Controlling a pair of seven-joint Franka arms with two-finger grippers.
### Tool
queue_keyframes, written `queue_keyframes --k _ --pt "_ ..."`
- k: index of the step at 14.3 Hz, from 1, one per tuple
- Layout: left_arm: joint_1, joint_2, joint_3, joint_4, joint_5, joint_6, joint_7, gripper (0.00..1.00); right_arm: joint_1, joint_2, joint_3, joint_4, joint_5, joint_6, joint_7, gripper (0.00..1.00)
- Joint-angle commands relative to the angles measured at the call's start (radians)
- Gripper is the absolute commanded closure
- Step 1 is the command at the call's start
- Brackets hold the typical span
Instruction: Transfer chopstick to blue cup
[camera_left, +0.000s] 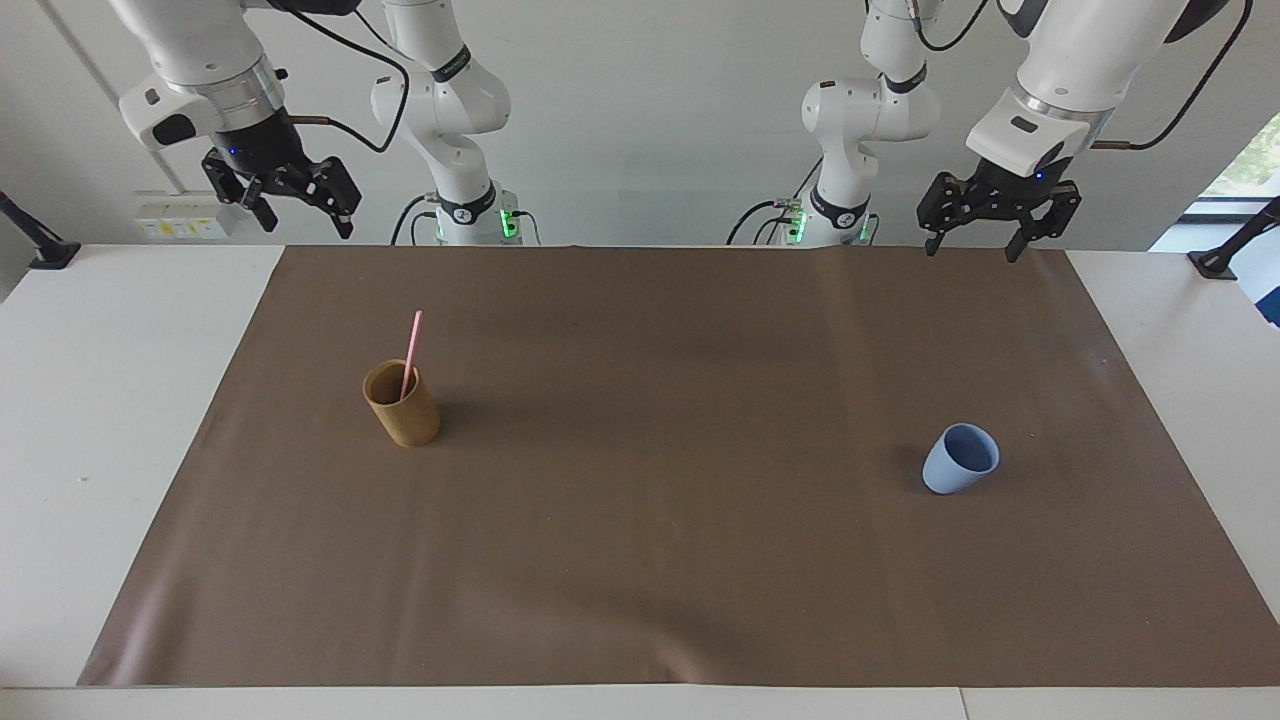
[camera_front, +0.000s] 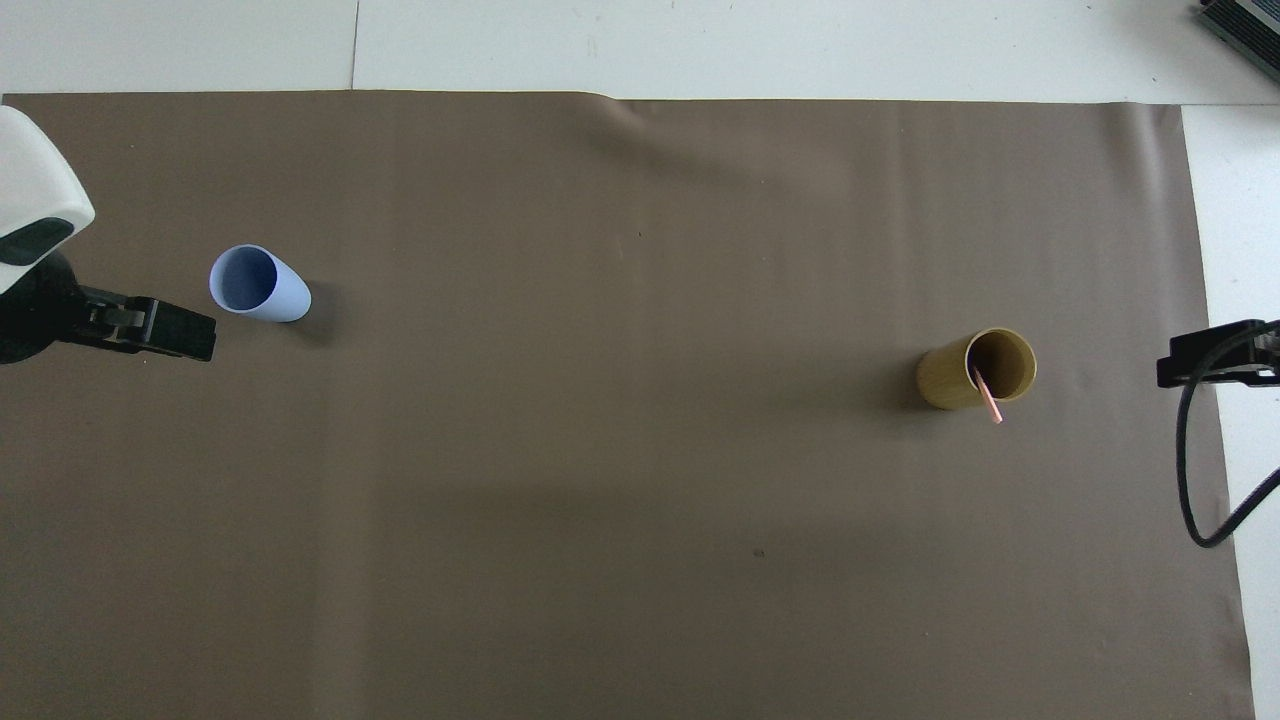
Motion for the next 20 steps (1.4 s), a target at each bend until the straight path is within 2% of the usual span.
queue_keyframes --k 1,7,12,16,18,20 --pt "0.005 -0.015 0.003 -0.021 -0.021 0.047 0.023 0.00 -0.009 -0.028 0.002 -0.036 0.008 0.026 -0.027 0.00" --pt "0.119 0.023 0.005 -0.024 -0.047 0.133 0.185 0.00 -0.011 -0.030 0.002 -0.036 0.010 0.024 -0.024 0.00" --pt "0.203 0.151 0.003 -0.030 -0.047 0.317 0.214 0.00 -0.011 -0.028 0.002 -0.036 0.011 0.024 -0.024 0.00" --pt "0.220 0.216 0.003 -0.119 -0.061 0.482 0.259 0.00 -0.011 -0.028 0.002 -0.036 0.011 0.024 -0.024 0.00" --pt "0.237 0.253 0.003 -0.128 -0.128 0.510 0.270 0.00 -0.011 -0.030 0.002 -0.036 0.011 0.023 -0.026 0.00" --pt "0.237 0.302 0.003 -0.130 -0.141 0.533 0.283 0.00 -0.011 -0.028 0.002 -0.036 0.013 0.023 -0.024 0.00"
